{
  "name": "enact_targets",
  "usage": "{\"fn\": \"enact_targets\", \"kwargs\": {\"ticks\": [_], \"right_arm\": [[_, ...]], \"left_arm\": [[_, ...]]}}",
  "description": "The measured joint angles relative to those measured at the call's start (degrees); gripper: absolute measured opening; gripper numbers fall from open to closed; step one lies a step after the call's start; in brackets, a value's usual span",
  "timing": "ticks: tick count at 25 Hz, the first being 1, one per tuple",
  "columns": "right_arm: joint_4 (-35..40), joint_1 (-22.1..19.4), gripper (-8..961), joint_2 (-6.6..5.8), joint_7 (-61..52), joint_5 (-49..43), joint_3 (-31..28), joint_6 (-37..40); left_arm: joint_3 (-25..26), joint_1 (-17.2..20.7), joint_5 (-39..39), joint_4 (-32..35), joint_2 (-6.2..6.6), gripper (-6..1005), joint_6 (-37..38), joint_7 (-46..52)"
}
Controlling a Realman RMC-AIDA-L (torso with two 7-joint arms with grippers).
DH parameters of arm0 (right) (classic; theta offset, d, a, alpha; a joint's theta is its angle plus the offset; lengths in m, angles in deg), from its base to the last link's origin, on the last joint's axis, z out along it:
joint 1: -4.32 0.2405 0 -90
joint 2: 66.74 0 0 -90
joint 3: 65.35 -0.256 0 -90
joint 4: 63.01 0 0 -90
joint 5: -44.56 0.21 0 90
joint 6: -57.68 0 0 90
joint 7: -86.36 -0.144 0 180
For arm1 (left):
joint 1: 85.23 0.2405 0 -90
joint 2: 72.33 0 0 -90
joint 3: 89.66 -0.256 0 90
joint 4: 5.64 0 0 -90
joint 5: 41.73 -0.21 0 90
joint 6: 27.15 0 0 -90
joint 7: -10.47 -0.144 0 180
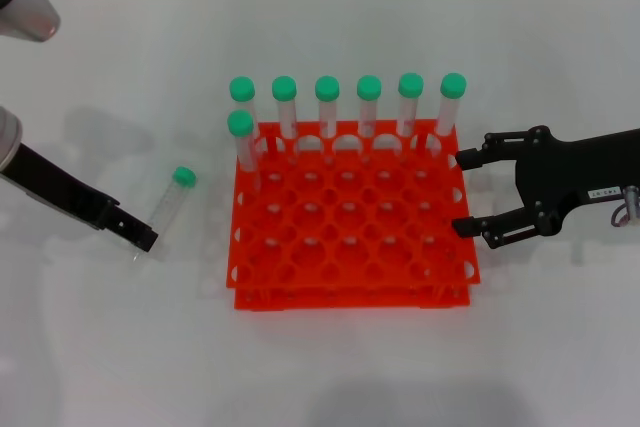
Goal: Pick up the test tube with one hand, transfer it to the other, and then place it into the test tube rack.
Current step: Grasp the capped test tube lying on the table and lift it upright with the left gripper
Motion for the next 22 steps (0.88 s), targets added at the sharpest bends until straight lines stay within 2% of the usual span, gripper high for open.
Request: {"fn": "enact_targets", "kwargs": {"ticks": [11, 22], "right_arm": [[0.0, 0.0, 855, 0.22, 0.64, 0.07, 0.0, -0.09], [0.0, -0.02, 854, 0.26, 0.74, -1.42, -1.19, -0.37]], "left_arm": [[-1.33, -1.78, 0.0, -3.55, -0.3, 853, -1.45, 0.45], [-2.23, -3.29, -2.12, -5.26, -1.5, 847, -1.58, 1.96]]}}
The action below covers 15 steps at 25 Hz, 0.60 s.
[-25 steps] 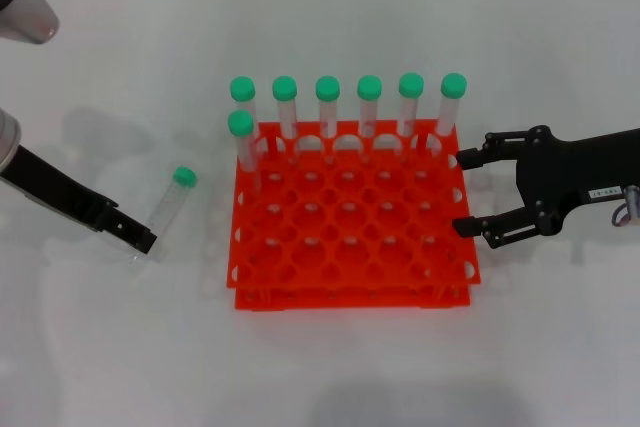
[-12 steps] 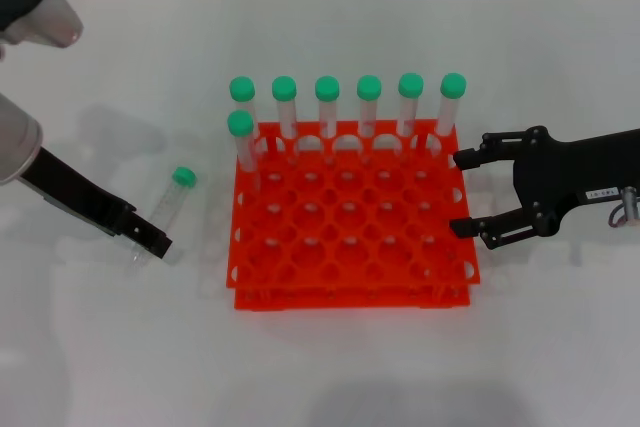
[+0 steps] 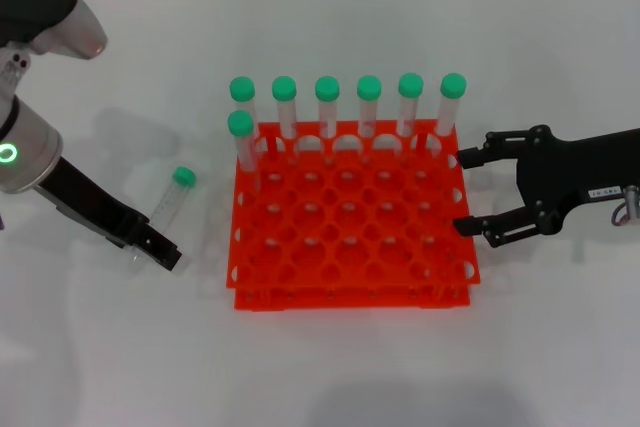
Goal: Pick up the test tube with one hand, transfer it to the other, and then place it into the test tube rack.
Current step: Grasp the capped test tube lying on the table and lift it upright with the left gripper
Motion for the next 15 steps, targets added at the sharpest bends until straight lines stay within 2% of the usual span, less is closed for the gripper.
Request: {"fn": "enact_targets", "kwargs": {"ticks": [3, 8, 14, 15], "right_arm": [[0.0, -0.11, 854, 0.25, 0.01, -1.78, -1.84, 0.38], [0.24, -0.18, 854, 0.37, 0.03, -2.31, -2.41, 0.89], [0.72, -0.33, 854, 0.52, 0.04, -2.42, -2.41, 1.3], [0.73, -0.34, 854, 0.56, 0.04, -2.53, -2.41, 1.32]], "left_arm": [[0.0, -0.03, -0.07, 0.0, -0.07, 845, -0.22, 0.46], [0.02, -0.1, -0.07, -0.06, -0.16, 776, -0.55, 1.1], [-0.06, -0.25, -0.08, -0.61, -0.35, 570, -0.61, 1.41], [-0.26, -0.27, -0.11, -0.63, -0.42, 562, -0.6, 1.52]]}}
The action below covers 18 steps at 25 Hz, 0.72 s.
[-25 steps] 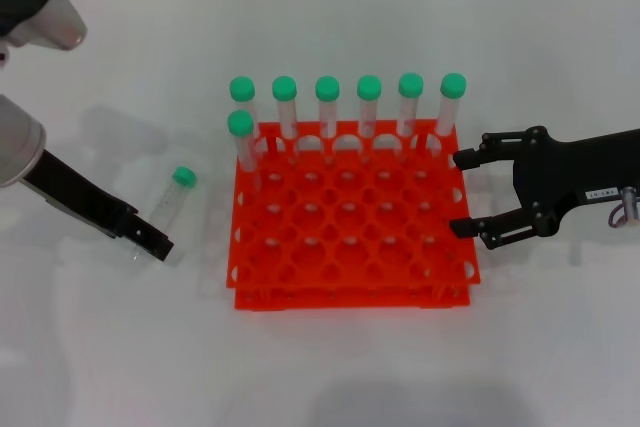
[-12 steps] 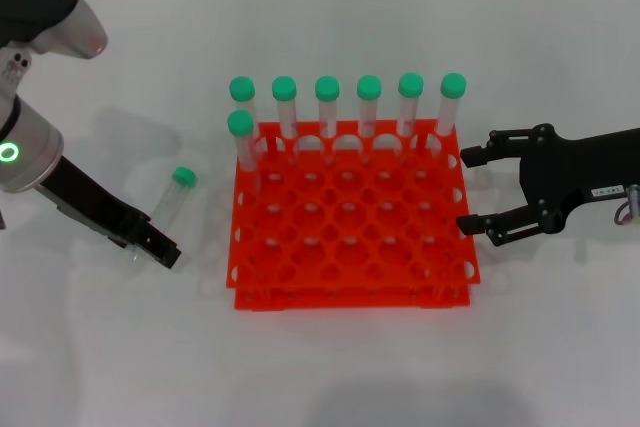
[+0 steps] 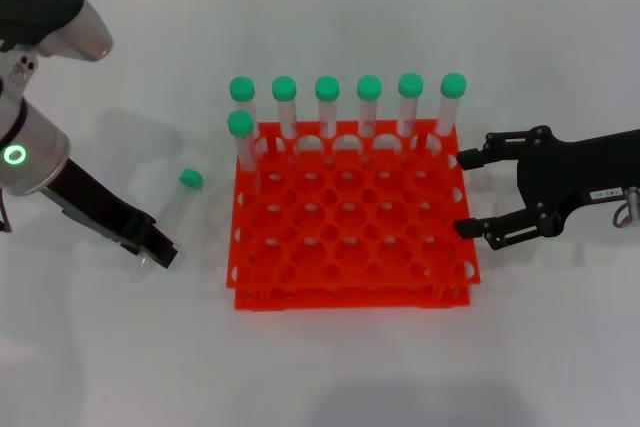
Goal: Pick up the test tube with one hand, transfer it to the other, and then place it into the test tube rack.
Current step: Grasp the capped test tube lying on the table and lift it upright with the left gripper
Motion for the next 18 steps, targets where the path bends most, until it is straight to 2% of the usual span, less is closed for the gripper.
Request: {"fn": "enact_targets", "kwargs": {"ticks": [18], "right_arm": [[0.18, -0.07, 855, 0.16, 0.0, -0.37, 0.0, 0.3]], "left_arm": [[-2.02, 0.04, -0.77, -0.14, -0.19, 428, -0.38, 1.03]]}}
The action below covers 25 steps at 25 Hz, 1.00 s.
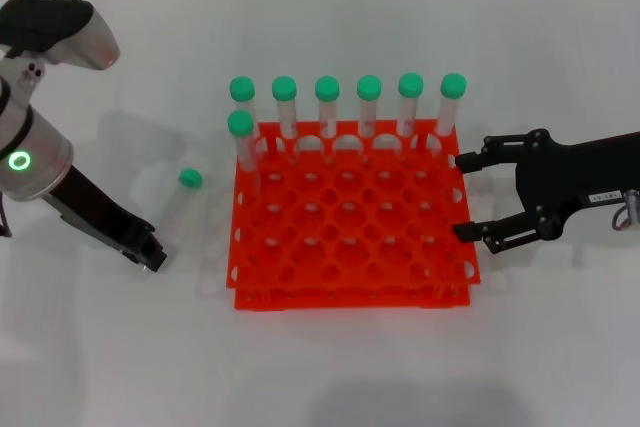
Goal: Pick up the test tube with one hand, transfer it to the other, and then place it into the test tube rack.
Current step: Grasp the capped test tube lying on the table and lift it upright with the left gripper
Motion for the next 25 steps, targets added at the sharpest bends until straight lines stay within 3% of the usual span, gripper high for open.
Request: {"fn": "enact_targets", "kwargs": {"ticks": [5, 10, 17, 19, 25], "right_arm": [[0.65, -0.18, 855, 0.0, 0.0, -0.07, 0.0, 0.39], [0.67, -0.35, 855, 0.0, -0.25, -0.09, 0.0, 0.54], [0.65, -0.4, 855, -0.03, -0.5, -0.49, 0.0, 0.44], [0.6, -0.4, 855, 0.0, -0.56, -0.64, 0.0, 0.37], [0.94, -1.22, 855, 0.05, -0.75, -0.72, -0.52, 0.48]], "left_arm": [[-1.65, -0.12, -0.04, -0.71, 0.0, 236, -0.74, 0.53], [-1.45, 0.09, -0.14, 0.87, 0.0, 188, -0.74, 0.58], [0.57, 1.91, 0.75, 8.14, 0.08, 188, 0.6, 0.33], [0.97, 5.36, 3.15, 17.34, -0.04, 187, 2.18, -0.34], [1.15, 11.59, 9.82, 29.44, -0.7, 187, 0.95, -2.95]]}}
